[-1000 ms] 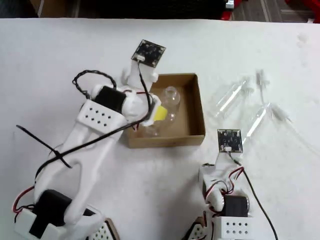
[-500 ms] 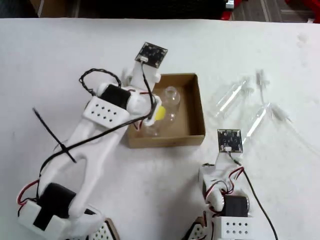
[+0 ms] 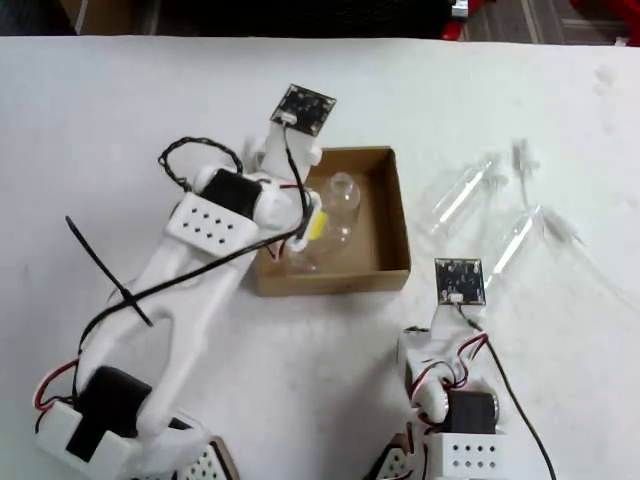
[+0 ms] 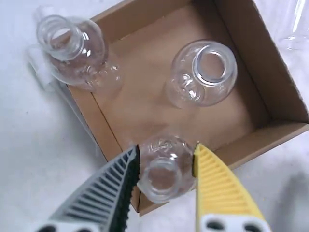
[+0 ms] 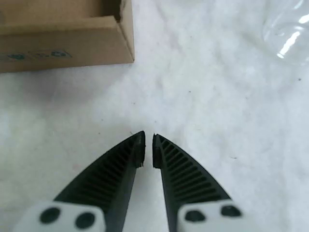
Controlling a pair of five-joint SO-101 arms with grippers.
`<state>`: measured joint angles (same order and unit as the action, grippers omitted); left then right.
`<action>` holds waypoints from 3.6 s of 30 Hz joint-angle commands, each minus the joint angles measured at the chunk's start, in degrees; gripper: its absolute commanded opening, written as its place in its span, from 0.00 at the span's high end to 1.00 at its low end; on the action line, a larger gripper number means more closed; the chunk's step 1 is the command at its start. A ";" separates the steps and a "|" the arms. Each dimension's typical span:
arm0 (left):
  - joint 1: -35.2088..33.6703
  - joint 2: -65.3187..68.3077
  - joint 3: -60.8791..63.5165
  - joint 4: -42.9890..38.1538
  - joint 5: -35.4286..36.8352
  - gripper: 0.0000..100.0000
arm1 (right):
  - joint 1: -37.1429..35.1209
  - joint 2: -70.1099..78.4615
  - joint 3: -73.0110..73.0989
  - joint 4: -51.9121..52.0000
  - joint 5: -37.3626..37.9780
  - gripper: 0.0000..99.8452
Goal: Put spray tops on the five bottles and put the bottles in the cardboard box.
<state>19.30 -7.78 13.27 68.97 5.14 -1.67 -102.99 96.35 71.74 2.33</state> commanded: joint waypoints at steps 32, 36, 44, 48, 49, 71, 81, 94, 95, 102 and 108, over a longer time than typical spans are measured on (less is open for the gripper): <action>0.13 -1.36 -13.71 1.49 -2.29 0.77 | 0.57 -0.13 0.53 0.57 -0.35 0.99; -0.13 -1.45 -18.46 8.18 -1.93 0.77 | 0.57 -0.13 0.53 0.57 -0.35 0.99; -6.46 -1.45 -36.48 26.90 0.44 0.77 | 0.57 -0.13 0.53 0.57 -0.35 0.99; -7.96 -1.63 -42.02 33.67 0.44 0.77 | 0.57 -0.13 0.53 0.57 -0.35 0.99; -8.40 -2.59 -41.32 33.58 0.44 0.77 | 0.57 -0.13 0.53 0.57 -0.35 0.99; -18.77 -65.80 26.64 1.85 -6.07 0.77 | 0.57 -0.13 0.53 0.57 -0.35 0.99; -23.78 -91.03 57.05 -8.62 -5.98 0.77 | 0.57 -0.13 0.53 0.57 -0.35 0.99; -23.52 -96.66 74.11 -16.97 -5.98 0.77 | 0.57 -0.13 0.53 0.57 -0.35 0.99; -23.43 -96.66 76.22 -19.52 -5.98 0.77 | 0.57 -0.13 0.53 0.57 -0.35 0.99; -18.33 -96.57 83.69 -27.16 -5.98 0.77 | 0.57 -0.13 0.53 0.57 -0.35 0.99; -16.40 -96.57 83.69 -26.29 -6.51 0.77 | 0.57 -0.13 0.53 0.57 -0.35 0.99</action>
<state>2.07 -103.96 96.88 43.21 -0.75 -1.67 -102.99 96.35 71.74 2.33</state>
